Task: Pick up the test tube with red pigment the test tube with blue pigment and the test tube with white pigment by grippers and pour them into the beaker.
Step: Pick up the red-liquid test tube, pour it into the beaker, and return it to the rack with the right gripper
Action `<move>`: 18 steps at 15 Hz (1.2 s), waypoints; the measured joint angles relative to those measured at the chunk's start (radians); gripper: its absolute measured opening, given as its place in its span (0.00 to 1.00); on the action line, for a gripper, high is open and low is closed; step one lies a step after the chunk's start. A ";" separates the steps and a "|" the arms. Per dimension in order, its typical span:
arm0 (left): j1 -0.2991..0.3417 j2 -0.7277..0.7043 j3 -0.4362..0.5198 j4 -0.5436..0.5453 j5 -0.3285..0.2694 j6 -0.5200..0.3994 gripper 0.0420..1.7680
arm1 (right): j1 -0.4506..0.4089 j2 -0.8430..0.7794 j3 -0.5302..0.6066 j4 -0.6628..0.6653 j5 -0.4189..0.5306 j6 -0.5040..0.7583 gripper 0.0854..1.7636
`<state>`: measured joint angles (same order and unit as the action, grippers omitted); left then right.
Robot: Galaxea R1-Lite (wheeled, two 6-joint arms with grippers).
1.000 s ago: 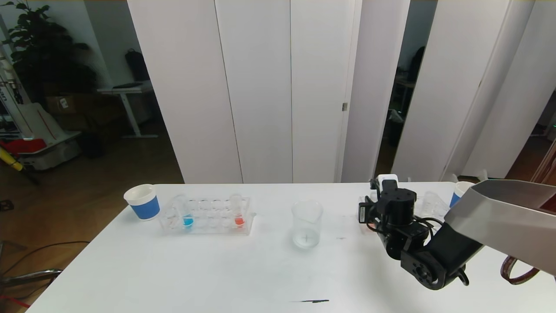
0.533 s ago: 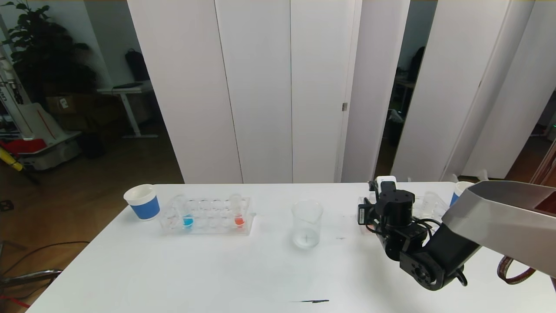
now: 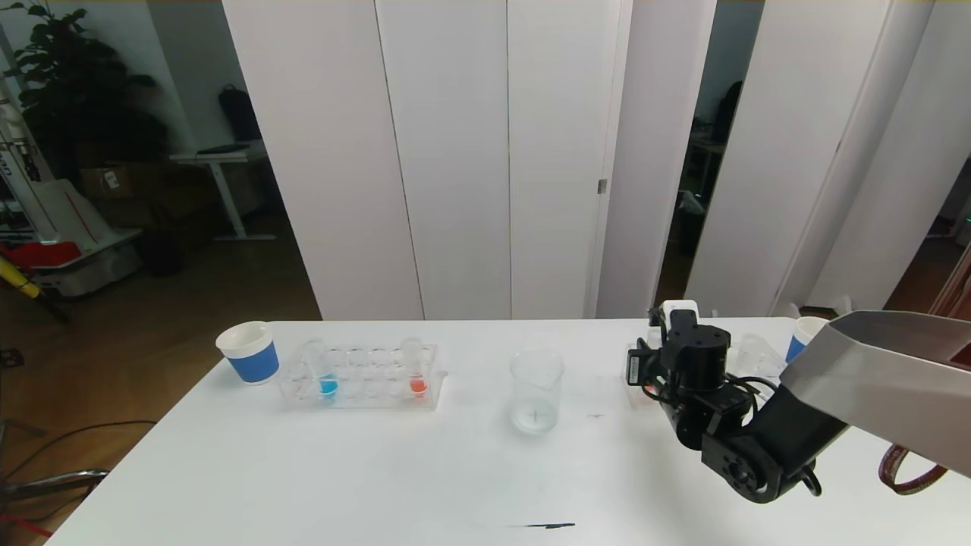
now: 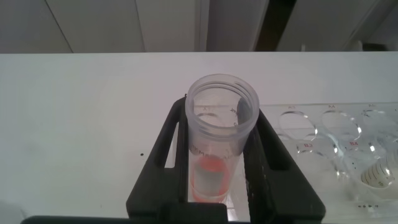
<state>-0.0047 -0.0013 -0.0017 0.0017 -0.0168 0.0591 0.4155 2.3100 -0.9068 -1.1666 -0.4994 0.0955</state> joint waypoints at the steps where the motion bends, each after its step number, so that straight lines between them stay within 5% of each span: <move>1: 0.000 0.000 0.000 0.000 0.000 0.000 0.99 | -0.001 -0.013 0.000 0.001 0.000 0.000 0.29; 5: 0.000 0.000 0.000 0.000 0.000 0.000 0.99 | -0.007 -0.080 -0.037 0.045 0.011 -0.028 0.29; 10: 0.000 0.000 0.000 0.000 0.000 0.000 0.99 | -0.029 -0.163 -0.231 0.364 0.133 -0.046 0.29; 13: 0.000 0.000 0.000 0.000 0.000 0.000 0.99 | -0.036 -0.189 -0.381 0.557 0.400 -0.077 0.29; 18: -0.001 0.000 0.000 0.000 0.000 0.000 0.99 | -0.070 -0.160 -0.525 0.583 0.761 -0.295 0.29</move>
<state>-0.0057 -0.0013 -0.0017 0.0017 -0.0168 0.0591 0.3453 2.1498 -1.4317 -0.5834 0.2617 -0.1991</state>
